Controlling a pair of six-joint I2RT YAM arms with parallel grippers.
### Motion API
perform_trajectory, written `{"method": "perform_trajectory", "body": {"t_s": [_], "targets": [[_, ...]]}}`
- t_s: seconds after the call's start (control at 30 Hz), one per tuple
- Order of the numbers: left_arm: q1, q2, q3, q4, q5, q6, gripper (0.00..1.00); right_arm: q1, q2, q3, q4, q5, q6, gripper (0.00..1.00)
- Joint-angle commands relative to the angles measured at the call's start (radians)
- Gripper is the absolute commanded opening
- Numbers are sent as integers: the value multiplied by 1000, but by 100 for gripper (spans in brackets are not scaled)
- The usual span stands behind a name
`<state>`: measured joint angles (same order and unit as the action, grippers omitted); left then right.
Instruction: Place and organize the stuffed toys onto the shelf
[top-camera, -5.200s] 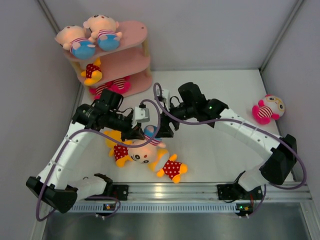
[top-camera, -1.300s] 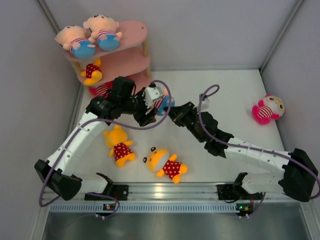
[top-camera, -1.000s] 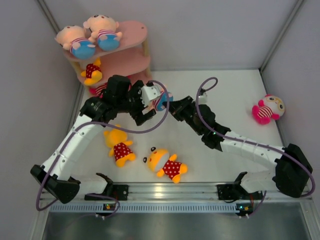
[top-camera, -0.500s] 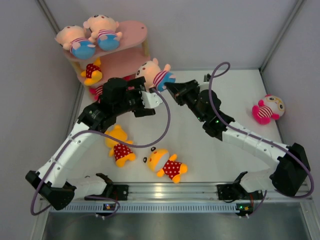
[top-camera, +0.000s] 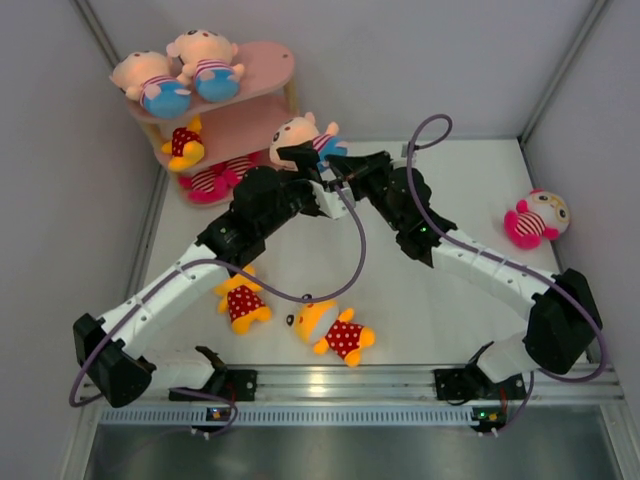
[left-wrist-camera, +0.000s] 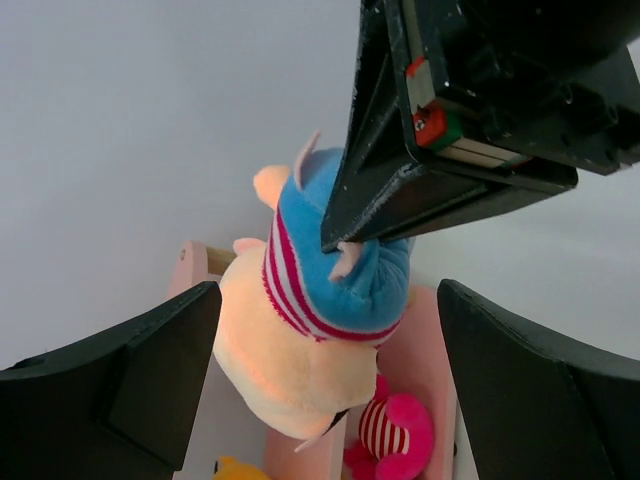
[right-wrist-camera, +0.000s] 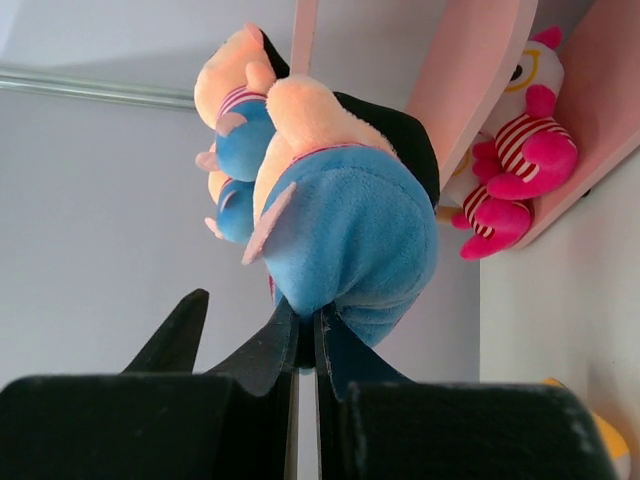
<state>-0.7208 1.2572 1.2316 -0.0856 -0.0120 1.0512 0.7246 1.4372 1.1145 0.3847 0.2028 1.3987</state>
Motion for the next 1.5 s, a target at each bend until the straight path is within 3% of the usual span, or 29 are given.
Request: {"method": "perform_trajectory", "body": {"t_s": [0.0, 0.2, 0.4, 0.57, 0.67, 0.7, 0.77, 0.8, 0.83, 0.9, 1.0, 1.03, 1.13, 1.27, 1.33, 1.37, 1.47], "targets": [[-2, -18, -18, 176, 3, 20, 95, 1, -8, 22, 106, -16, 46, 0], [67, 27, 64, -23, 64, -82, 97, 10, -44, 16, 92, 0, 14, 0], [100, 74, 140, -29, 147, -72, 95, 35, -29, 5, 138, -25, 25, 0], [98, 73, 117, -37, 207, -33, 88, 45, -23, -2, 149, -23, 34, 0], [98, 74, 115, -37, 221, -33, 59, 47, -24, 5, 149, -28, 16, 0], [98, 77, 123, -37, 222, -33, 42, 45, -26, 1, 148, -29, 13, 0], [98, 88, 141, -37, 234, -14, 25, 47, -35, -13, 141, -23, 13, 0], [98, 93, 161, -37, 239, -4, 9, 47, -40, -30, 140, -16, 14, 0], [98, 102, 170, -37, 244, 6, 0, 45, -52, -41, 140, -13, 16, 0], [100, 113, 200, -37, 264, 52, 0, 44, -64, -61, 141, -23, -7, 0], [106, 136, 236, -37, 309, 124, 0, 24, -110, -76, 96, -45, -79, 24], [110, 152, 252, -37, 320, 142, 0, 7, -147, -85, 80, -45, -113, 40], [148, 186, 311, -58, 360, 188, 0, -75, -210, -111, 51, -130, -180, 61], [175, 107, 135, -69, 435, 427, 0, -316, -212, -33, -99, -563, -268, 71], [185, 42, 66, -71, 490, 530, 0, -435, -166, 51, -205, -695, -344, 72], [185, 28, 27, -71, 501, 536, 0, -470, -144, 80, -222, -803, -371, 73], [187, -10, -4, -95, 549, 533, 0, -519, -46, 247, -320, -923, -504, 75]]}}
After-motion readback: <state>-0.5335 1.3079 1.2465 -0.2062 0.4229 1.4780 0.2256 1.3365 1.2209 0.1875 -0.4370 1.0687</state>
